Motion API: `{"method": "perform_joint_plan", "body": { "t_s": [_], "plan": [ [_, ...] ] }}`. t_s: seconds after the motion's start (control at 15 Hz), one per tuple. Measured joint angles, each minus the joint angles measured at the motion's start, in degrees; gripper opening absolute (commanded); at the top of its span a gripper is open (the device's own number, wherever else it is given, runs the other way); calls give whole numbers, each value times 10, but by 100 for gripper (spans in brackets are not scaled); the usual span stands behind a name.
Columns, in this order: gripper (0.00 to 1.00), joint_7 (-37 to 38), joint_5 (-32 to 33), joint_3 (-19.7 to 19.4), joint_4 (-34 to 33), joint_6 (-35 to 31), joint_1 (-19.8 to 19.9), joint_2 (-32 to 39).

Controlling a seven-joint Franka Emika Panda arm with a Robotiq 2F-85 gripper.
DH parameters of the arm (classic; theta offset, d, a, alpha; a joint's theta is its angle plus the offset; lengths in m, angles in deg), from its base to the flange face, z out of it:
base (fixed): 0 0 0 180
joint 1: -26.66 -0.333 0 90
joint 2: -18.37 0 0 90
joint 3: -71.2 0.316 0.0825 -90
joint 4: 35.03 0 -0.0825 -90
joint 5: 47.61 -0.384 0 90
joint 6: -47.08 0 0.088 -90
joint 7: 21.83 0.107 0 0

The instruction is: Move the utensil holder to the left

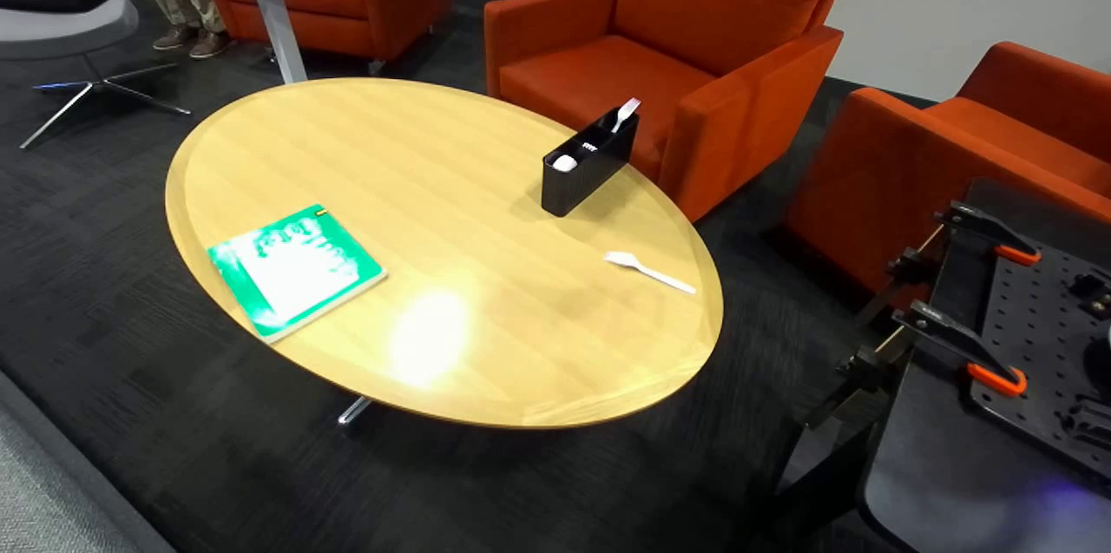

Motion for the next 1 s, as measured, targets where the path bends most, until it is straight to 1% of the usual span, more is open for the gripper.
{"method": "perform_joint_plan", "body": {
  "t_s": [0.13, 0.4, 0.53, 0.73, 1.0],
  "plan": [
    [100, 70, 0, 12, -57, -2, 3, 70],
    [100, 174, -5, 3, -175, -2, 3, 216],
    [100, 213, -20, -6, -233, -2, 1, 287],
    [100, 259, -55, -17, -304, -2, -8, 375],
    [100, 306, -93, -27, -370, -6, -22, 467]
  ]
}}
